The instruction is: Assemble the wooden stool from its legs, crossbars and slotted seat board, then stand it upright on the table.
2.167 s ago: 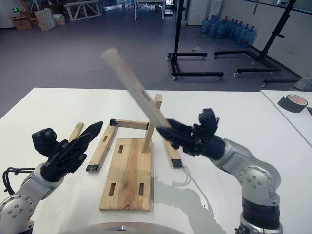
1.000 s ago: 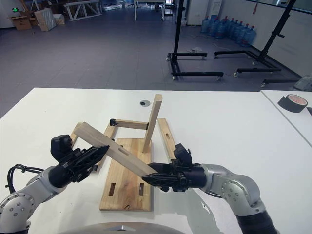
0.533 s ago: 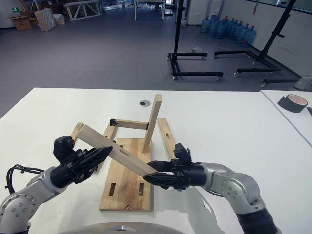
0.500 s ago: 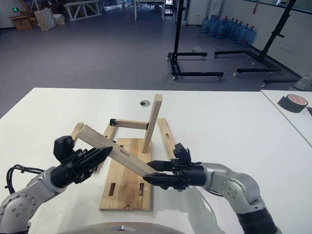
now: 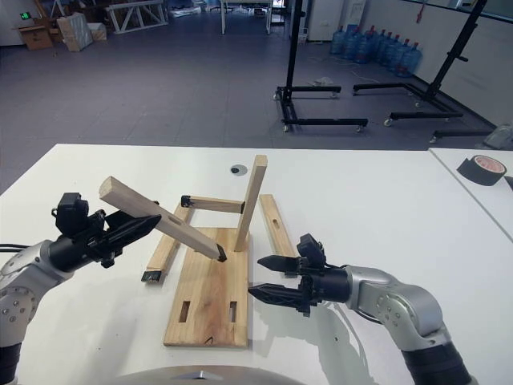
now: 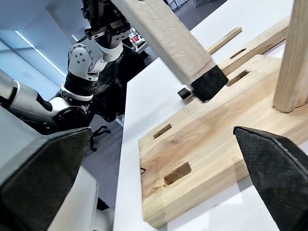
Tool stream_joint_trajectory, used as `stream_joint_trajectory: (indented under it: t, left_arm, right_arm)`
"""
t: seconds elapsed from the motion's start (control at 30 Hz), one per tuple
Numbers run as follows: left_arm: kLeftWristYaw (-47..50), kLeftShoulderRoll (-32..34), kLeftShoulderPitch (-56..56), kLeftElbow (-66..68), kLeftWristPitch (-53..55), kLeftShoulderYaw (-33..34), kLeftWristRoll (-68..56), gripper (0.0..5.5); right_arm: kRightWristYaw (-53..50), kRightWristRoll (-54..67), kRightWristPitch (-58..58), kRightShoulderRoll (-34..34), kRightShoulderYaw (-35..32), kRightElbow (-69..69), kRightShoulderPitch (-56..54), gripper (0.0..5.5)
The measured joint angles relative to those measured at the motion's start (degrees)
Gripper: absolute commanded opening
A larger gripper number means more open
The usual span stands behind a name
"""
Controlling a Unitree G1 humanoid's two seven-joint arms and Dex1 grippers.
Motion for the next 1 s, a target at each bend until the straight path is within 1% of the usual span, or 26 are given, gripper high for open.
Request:
stream_joint_trajectory:
  t: [0.1,0.33,0.5,0.6,0.8,1.0]
  left_arm:
    - [-0.85,0.55,-1.08,2.28,-3.32,-0.71,5.34,2.04]
    - [-3.20,1.14,-4.05,6.06,-8.00,-2.60,12.38,2.04]
    - [-5.15,2.10,-5.56,7.51,-8.81,-2.63,13.97,2.04]
    - [-7.19,3.62,-6.61,8.22,-9.12,-3.44,15.29,2.04]
    - [-9.70,4.52,-8.33,9.37,-10.33,-4.63,16.54,2.04]
    - [-12.79,6.49,-11.49,11.20,-10.73,-7.72,17.67,2.04]
  right_arm:
    - [-0.02,-1.02,-0.73,0.12,0.05,0.42,-0.02,5.40]
    - [-0.05,-2.81,-2.29,0.49,0.31,0.97,-0.06,5.40]
    - [-0.05,-3.92,-2.50,1.04,0.91,1.48,-0.21,5.40]
    - [-0.15,-4.48,-2.59,1.56,1.26,1.48,-0.21,5.40]
    - [-0.42,-4.99,-2.59,1.94,1.26,1.62,-0.26,5.40]
    - [-0.43,-5.50,-2.59,2.01,1.45,1.68,-0.28,5.40]
